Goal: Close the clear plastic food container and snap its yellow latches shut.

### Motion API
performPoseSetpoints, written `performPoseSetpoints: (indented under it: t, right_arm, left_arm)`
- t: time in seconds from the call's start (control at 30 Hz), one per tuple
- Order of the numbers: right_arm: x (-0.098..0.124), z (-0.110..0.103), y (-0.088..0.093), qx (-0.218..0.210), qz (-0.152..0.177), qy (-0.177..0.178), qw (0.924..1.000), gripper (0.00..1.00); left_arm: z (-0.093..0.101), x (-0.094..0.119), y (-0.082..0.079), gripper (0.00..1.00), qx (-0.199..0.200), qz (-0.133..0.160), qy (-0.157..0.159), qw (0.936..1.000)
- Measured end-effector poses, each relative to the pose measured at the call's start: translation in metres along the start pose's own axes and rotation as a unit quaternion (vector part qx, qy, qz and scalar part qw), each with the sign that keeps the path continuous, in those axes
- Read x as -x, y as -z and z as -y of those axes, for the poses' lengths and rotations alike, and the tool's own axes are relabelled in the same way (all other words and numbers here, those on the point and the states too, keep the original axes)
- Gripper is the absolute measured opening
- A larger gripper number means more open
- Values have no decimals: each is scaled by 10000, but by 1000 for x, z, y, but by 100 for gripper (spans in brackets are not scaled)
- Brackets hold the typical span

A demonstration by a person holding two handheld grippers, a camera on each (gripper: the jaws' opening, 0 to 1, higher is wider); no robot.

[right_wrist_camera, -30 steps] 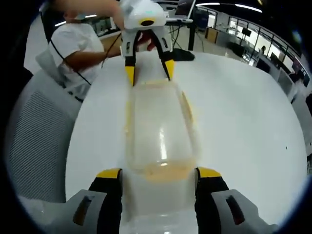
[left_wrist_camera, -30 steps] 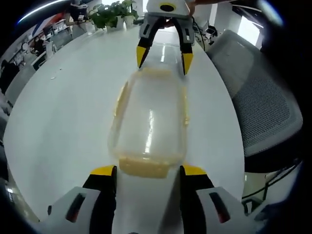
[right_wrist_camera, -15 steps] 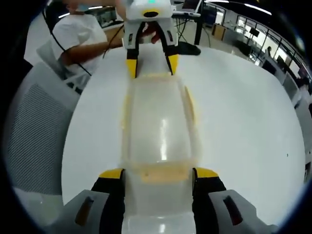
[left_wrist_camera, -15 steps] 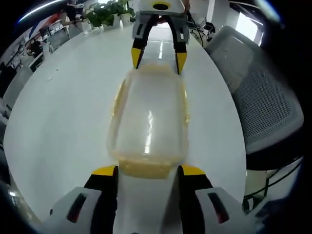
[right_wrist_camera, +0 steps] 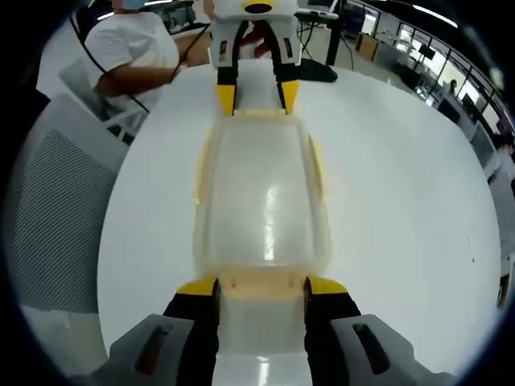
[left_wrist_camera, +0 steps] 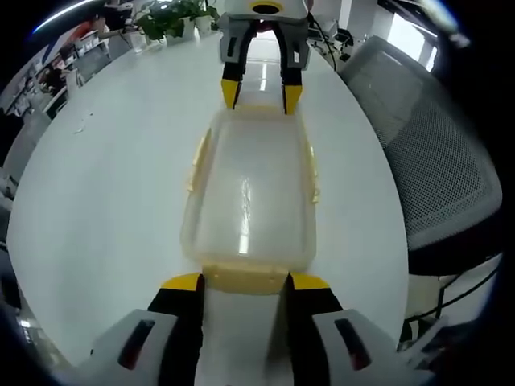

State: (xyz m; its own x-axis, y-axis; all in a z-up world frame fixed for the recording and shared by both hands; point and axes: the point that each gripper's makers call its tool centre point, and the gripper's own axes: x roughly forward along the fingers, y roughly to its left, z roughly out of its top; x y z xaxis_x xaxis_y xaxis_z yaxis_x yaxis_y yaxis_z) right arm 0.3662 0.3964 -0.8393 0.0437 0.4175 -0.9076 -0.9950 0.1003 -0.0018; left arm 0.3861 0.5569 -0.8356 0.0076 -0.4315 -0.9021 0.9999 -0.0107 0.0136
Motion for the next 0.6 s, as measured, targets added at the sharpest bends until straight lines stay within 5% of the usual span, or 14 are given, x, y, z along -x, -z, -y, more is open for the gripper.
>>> performPoseSetpoints:
  t: [0.6]
  right_arm:
    - [1,-1,0,-48,135,17,9999,38]
  left_arm:
    - [1,0,0,37,-56,-12,-31,10000]
